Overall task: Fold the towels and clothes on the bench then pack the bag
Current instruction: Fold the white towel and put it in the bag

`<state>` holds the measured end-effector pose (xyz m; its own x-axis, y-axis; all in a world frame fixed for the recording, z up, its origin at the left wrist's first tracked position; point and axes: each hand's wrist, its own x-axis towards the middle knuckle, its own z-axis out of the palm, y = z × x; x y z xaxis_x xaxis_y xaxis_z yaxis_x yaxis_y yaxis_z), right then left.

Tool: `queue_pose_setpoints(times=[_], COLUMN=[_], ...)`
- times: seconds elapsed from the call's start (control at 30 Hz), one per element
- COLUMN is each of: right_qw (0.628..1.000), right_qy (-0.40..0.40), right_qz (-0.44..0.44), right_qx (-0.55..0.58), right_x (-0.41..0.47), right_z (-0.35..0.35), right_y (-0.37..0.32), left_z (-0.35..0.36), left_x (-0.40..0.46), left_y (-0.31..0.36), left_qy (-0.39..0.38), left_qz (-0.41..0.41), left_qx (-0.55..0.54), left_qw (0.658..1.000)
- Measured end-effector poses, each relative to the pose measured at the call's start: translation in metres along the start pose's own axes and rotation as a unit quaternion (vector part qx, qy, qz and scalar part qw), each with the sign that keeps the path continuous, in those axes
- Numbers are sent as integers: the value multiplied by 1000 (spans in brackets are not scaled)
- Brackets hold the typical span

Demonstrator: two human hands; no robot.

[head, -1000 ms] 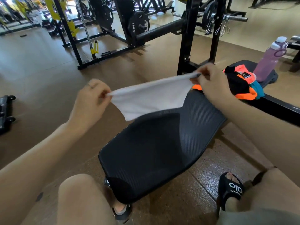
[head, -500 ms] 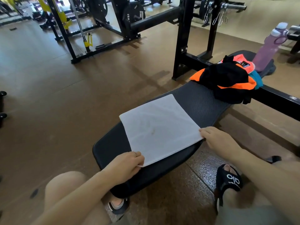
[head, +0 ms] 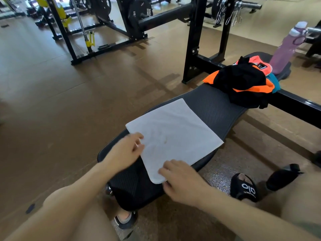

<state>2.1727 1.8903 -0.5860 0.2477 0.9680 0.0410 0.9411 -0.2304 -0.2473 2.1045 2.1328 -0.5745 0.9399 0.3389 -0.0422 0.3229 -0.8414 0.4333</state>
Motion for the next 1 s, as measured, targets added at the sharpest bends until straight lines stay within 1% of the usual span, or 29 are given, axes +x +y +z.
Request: queue_pose_setpoints(times=[0.07,0.13,0.2,0.27,0.37,0.43,0.5,0.6,0.67,0.83,0.93,1.0], right_qw=[1000,999,996,993,990,988,987,982,981,981,984,987], right_qy=[1,-20,-48,-69,-63,-68,-83,-77,-67,-59,-59,-66], right_qz=[10,30,14,-5,-16,-23,-32,-26,-26,-39,-37,-36], right_qx=[-8,-36,-75,-95,-126,-137,-138,-170,-181,-181,-163,-143], right_x=[13,22,27,29,31,34,35,33,28,7,-4,-9], right_z=[11,21,23,26,26,30,32,31,30,29,26,24], right_y=[-21,-31,-36,-39,-41,-41,-41,-40,-41,-40,-41,-41], left_z=[-7,-8,-4,-1,-2,-3,-5,-11,-16,-24,-31,-38], left_x=[26,43,55,67,82,89,92,95,93,76,62,53], left_y=[-26,-47,-58,-62,-66,-69,-69,-66,-65,-68,-67,-62], left_qy=[33,36,31,28,43,39,41,60,57,10,7,21], left_qz=[-98,-184,-234,-237,-219,-212,-204,-187,-185,-190,-195,-192], left_qx=[-37,-87,-154,-177,-156,-139,-148,-150,-146,-127,-110,-107], left_qw=[994,978,960,955,962,967,967,969,970,973,975,975])
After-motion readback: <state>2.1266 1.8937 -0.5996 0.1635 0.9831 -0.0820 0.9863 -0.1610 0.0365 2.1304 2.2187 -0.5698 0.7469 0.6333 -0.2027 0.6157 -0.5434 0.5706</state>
